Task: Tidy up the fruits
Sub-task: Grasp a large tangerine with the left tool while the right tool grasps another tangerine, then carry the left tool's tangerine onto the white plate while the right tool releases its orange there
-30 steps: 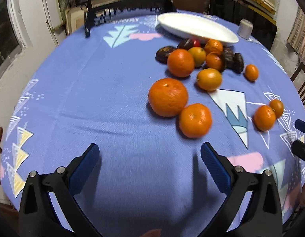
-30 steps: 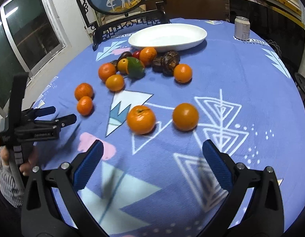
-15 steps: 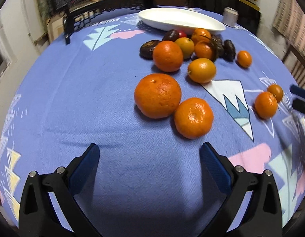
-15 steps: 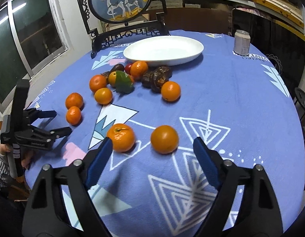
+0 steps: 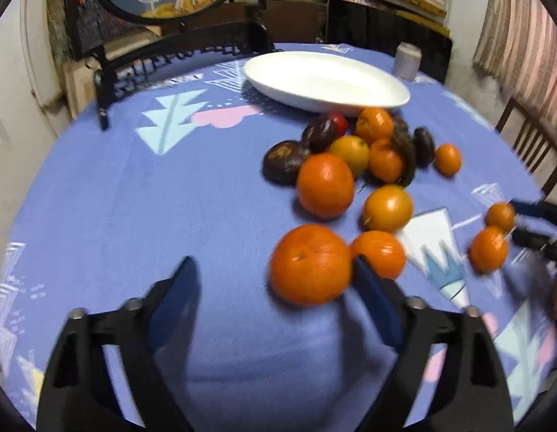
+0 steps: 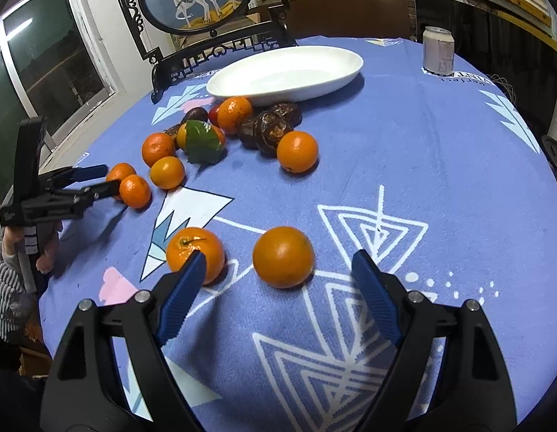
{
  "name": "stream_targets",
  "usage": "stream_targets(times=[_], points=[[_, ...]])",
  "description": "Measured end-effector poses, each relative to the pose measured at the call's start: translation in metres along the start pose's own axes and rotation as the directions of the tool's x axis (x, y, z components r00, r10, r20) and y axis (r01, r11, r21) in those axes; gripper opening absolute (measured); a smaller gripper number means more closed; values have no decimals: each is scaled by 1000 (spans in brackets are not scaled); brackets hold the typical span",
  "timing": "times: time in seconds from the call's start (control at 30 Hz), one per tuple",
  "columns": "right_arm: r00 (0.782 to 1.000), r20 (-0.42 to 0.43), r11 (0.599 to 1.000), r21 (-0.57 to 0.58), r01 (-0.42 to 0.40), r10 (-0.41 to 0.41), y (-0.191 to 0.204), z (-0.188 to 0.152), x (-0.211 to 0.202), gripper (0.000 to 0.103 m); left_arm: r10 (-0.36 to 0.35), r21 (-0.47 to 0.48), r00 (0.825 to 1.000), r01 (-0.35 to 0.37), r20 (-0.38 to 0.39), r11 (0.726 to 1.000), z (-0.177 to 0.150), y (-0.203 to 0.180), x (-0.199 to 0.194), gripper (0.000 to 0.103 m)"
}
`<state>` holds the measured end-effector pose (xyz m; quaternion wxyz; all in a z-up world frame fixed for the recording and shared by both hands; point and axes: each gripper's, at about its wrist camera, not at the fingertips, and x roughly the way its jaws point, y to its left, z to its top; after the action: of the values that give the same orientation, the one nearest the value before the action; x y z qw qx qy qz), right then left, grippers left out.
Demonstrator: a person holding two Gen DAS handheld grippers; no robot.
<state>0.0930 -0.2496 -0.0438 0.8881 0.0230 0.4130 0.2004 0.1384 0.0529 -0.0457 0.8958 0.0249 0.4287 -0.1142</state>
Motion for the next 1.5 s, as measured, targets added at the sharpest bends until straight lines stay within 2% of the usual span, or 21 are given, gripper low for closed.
stream_targets(times=[0.07, 0.13, 0.3, 0.47, 0.53, 0.67, 0.9, 1.0, 1.13, 1.3, 1.4, 1.5], points=[[1000, -4, 1000, -8, 3, -3, 2, -1, 1, 80, -39, -39, 999, 39, -6, 998, 1, 3, 3, 77], [1000, -21, 1000, -21, -9, 9, 4, -1, 4, 64, -71, -40, 997, 70, -40, 997, -4, 1, 9, 73], [999, -43, 1000, -20, -17, 16, 5, -2, 11, 50, -71, 4, 997, 71, -29, 997, -6, -11, 11, 68], [998, -50, 1000, -5, -25, 25, 3, 1, 16, 47, -86, -19, 996, 86, -14, 996, -3, -5, 13, 57], [998, -59, 1000, 0, -31, 31, 2, 1, 18, 44, -116, -22, 993, 116, -10, 993, -3, -5, 12, 49], [998, -56, 999, 26, -40, 41, -3, 4, 19, 37, -116, -16, 993, 116, -5, 993, -4, -8, 11, 46], [998, -41, 999, 27, -37, 38, -4, 8, 13, 36, -98, -83, 994, 101, 41, 991, 1, 6, -6, 46], [1000, -3, 999, 9, -31, 31, -3, 34, -2, 36, -57, -86, 996, 64, 75, 994, 27, 8, -13, 46], [998, 56, 1000, -14, -23, 24, 0, 92, -5, 37, -76, -82, 991, 85, 111, 993, 78, -1, -6, 46], [998, 69, 1000, 18, -16, 15, -8, 159, 47, 37, -92, -70, 989, 101, 118, 992, 143, -18, 33, 46], [998, 55, 999, 49, -14, 11, -20, 183, 82, 37, -90, -70, 992, 97, 93, 993, 162, -20, 59, 47], [999, 51, 999, 52, 0, -3, -25, 194, 103, 39, -87, -94, 996, 90, 28, 992, 173, -19, 89, 47]])
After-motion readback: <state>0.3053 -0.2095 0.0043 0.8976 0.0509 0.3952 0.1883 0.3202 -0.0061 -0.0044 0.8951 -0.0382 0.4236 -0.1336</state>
